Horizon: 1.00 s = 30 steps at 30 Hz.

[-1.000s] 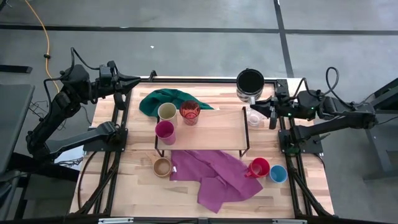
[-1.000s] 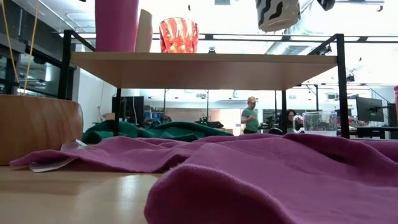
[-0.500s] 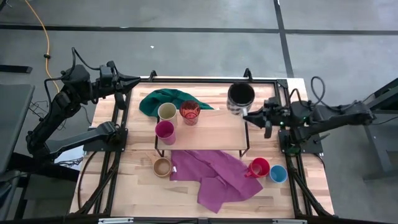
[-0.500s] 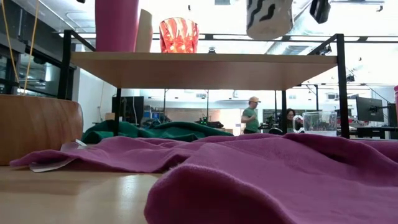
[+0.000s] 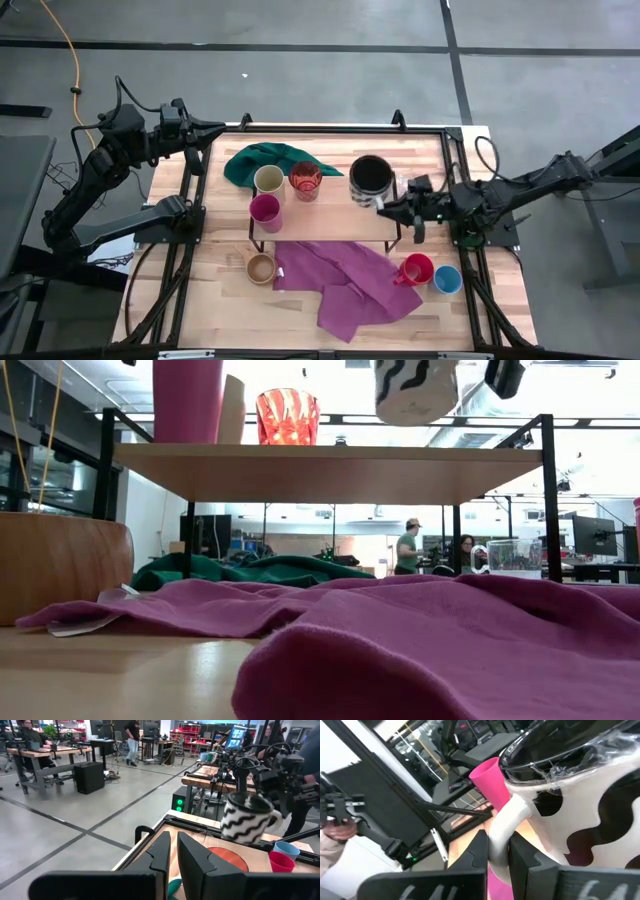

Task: Stack small to large cups/mugs on shelf
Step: Put the white mug on the shelf

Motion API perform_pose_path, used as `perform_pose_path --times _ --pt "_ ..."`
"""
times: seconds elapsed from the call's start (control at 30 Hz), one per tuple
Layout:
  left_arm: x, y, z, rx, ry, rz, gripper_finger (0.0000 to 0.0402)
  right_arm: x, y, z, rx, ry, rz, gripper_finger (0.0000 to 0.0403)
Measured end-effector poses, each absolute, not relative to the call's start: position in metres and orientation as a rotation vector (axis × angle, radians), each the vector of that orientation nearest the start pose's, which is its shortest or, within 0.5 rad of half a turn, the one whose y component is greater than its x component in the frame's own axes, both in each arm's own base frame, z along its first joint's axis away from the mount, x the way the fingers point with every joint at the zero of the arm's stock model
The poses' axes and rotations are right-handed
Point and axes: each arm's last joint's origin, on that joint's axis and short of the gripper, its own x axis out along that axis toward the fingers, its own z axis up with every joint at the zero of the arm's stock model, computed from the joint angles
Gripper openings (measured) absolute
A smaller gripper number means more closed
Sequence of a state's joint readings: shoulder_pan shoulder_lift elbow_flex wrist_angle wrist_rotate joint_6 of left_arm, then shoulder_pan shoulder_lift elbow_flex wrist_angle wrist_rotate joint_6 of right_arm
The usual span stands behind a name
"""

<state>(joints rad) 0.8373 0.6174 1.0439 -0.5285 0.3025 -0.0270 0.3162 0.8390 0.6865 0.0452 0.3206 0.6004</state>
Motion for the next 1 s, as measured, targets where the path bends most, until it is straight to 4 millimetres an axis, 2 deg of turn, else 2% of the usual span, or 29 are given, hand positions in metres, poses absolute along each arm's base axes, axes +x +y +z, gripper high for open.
perform_pose_path --times 0.47,0.73,1.0 --pt "0.072 0.066 0.398 -0.063 0.136 0.524 0.0024 0.226 0.078 0.293 0.602 0.058 -0.005 0.0010" --pt "0.072 0.065 0.396 -0.074 0.146 0.483 0.0024 0.245 0.088 0.278 0.613 0.053 0.002 0.0010" --pt "0.070 0.062 0.397 -0.060 0.137 0.478 0.0024 0.256 0.096 0.267 0.642 0.054 0.014 0.0010"
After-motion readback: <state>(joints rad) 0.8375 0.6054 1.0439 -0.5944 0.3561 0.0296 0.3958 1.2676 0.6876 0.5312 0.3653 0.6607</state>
